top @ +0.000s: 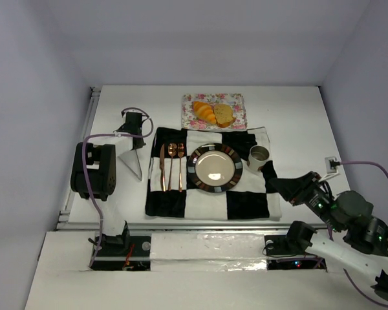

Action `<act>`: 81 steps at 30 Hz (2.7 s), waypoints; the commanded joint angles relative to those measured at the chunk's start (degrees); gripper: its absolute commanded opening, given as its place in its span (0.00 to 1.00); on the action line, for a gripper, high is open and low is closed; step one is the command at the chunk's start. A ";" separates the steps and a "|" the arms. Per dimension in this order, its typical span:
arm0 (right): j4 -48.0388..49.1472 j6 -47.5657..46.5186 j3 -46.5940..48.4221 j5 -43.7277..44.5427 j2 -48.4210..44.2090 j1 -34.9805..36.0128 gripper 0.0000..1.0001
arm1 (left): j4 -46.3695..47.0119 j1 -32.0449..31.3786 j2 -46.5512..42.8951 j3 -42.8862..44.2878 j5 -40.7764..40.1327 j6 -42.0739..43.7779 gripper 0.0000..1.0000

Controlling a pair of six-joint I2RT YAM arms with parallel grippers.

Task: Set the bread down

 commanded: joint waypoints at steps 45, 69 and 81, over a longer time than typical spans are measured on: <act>86.79 4.73 -2.18 -34.54 67.71 4.09 1.00 | 79.30 -7.32 -57.29 -38.28 54.91 -59.28 0.00; 76.24 -0.36 -2.72 -32.16 62.43 5.67 1.00 | 80.80 -11.10 -57.20 -38.01 52.01 -59.63 0.00; 80.90 -0.01 2.99 -31.47 70.79 7.52 0.92 | 81.59 -13.82 -57.91 -41.35 49.63 -59.45 0.00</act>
